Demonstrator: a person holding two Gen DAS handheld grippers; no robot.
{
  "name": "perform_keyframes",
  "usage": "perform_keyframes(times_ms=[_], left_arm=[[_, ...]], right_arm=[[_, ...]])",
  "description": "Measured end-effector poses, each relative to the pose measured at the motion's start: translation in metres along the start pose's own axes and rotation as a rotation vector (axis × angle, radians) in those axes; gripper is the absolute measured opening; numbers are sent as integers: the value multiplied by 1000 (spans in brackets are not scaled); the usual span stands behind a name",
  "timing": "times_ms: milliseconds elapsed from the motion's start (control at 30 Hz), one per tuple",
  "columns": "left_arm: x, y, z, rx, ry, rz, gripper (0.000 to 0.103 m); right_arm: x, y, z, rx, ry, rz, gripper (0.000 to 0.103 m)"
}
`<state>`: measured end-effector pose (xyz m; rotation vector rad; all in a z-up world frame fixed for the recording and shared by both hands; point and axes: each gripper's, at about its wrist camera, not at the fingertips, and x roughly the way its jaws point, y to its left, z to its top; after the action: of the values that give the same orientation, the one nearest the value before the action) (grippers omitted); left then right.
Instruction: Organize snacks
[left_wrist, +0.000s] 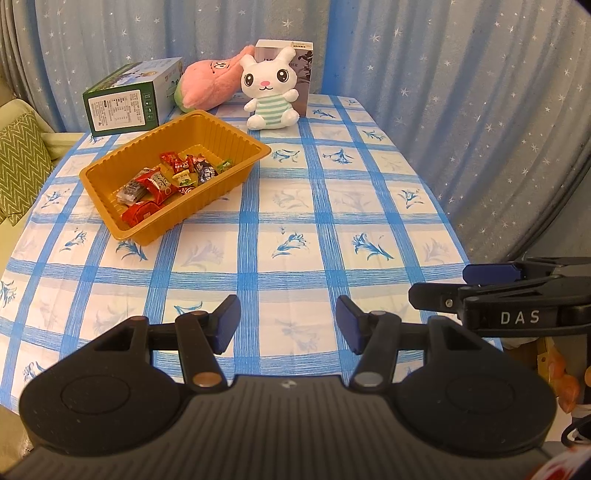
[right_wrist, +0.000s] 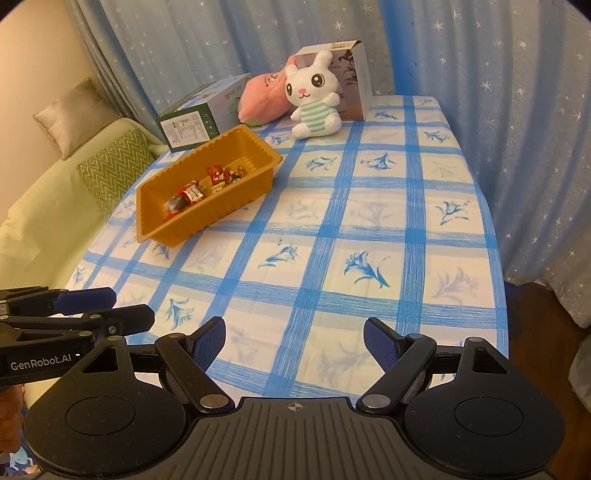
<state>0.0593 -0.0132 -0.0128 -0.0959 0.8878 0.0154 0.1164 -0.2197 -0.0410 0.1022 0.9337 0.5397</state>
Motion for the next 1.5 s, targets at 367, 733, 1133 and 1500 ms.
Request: perform_keyframes(times_ms=[367, 733, 1133, 1500], left_arm=[[1, 1, 1, -1, 1, 1, 54], [1, 5, 2, -2, 1, 2, 54], [1, 6, 1, -1, 1, 2, 54], [0, 6, 2, -1, 0, 1, 54]], right_arm=[[2, 1, 0, 0, 1, -1, 82], [3, 4, 0, -2, 2, 1, 82], [4, 6, 0, -2, 2, 1, 82], [5, 8, 1, -4, 3, 2, 82]])
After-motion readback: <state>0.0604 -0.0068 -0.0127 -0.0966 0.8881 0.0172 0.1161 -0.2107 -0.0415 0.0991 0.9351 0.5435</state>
